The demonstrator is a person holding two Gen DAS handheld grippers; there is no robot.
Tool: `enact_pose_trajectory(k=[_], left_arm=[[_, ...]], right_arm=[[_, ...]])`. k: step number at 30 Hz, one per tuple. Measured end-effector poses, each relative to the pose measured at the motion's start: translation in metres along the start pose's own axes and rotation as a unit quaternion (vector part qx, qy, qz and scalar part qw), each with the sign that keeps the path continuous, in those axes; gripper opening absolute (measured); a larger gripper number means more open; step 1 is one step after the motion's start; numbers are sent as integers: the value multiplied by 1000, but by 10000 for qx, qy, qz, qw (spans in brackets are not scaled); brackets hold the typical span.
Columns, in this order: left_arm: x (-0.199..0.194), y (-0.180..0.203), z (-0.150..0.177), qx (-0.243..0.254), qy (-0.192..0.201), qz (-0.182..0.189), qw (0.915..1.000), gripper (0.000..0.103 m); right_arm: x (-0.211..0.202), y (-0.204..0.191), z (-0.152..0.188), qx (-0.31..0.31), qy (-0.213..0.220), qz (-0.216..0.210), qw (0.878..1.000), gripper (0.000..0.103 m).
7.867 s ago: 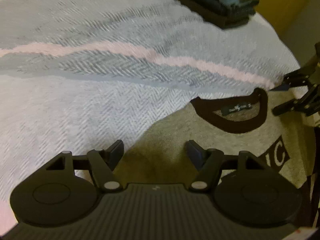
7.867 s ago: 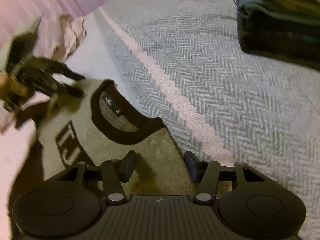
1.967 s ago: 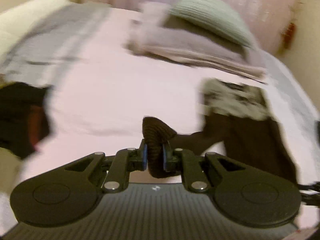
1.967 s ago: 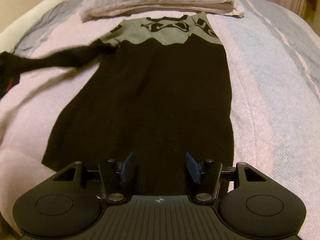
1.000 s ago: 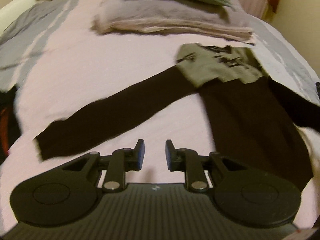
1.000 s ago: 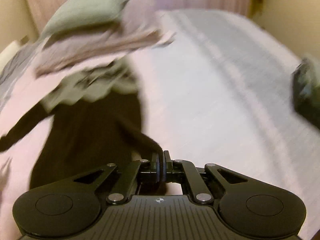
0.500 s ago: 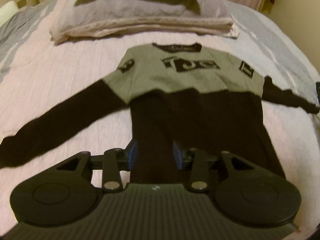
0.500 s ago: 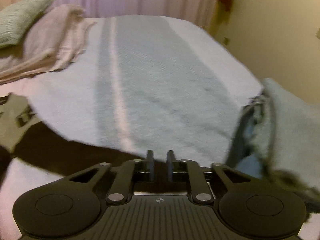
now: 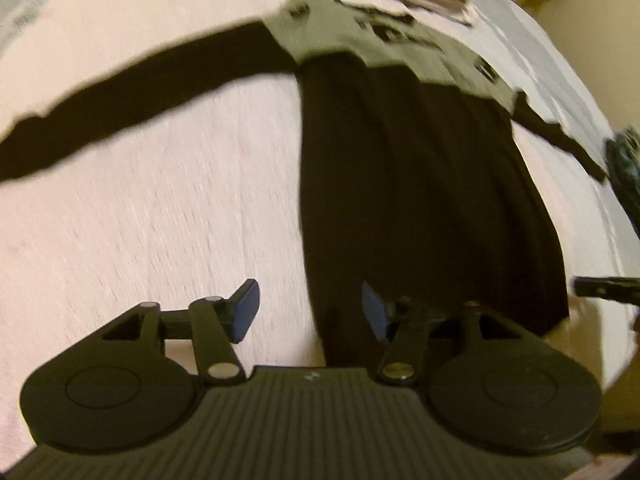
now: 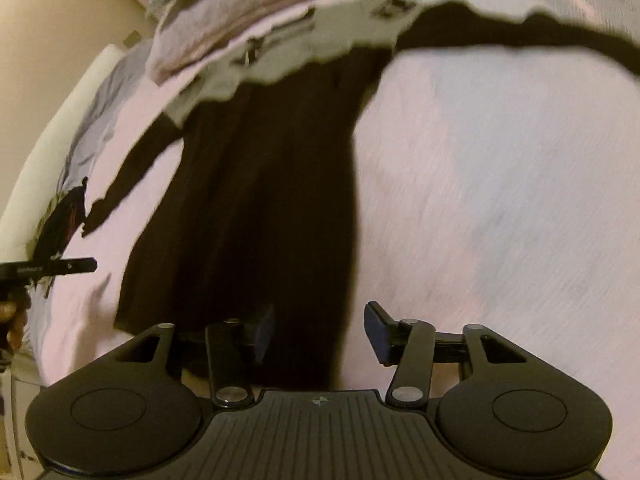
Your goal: Fold large clothes
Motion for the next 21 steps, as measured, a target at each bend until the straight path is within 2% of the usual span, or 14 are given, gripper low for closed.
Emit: enact_pose_trajectory(k=[3,9,11,13,14,15,16,19,21], left_arm=[[13,-8,19,172,-157,305,9993,52],[38,-7,31,112,-266,1134,9931,51],[48,-1,31,122,-300,1290,9911,48],[54,5,30,154,-342,1292,9909,40],[55,8,29,161,-314,1261,9914,27],[55,8,28,144,-310,1214,9920,13],[53,8,28,91,-299,1170,9926,8],[32,10,30,70,-128,1071,9941,5],[3,11,35,43,-25,1014,9948,5]], right_arm=[[21,-2,12,182,-64,54,9998,48],[26,3,12,417,174,16,9990,48],[26,6,10,576,233,-25,9981,48],[27,8,9,562,235,-33,9981,45],[27,8,7,586,247,-63,9980,43],[27,11,5,676,233,-144,9973,28],[28,11,5,746,181,-218,9968,8],[24,7,-5,823,-33,-281,9962,2],[-2,3,-12,730,-88,-292,9969,1]])
Point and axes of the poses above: each gripper's, at about its wrist camera, not at the fingertips, and x roughly the way its jaws point, y to its right, z to its underside, the point moved 5 cm from there along x, roughly the way its jaws point, and after that the axes turned 9 degrees about -y, right-handed, at the moved point
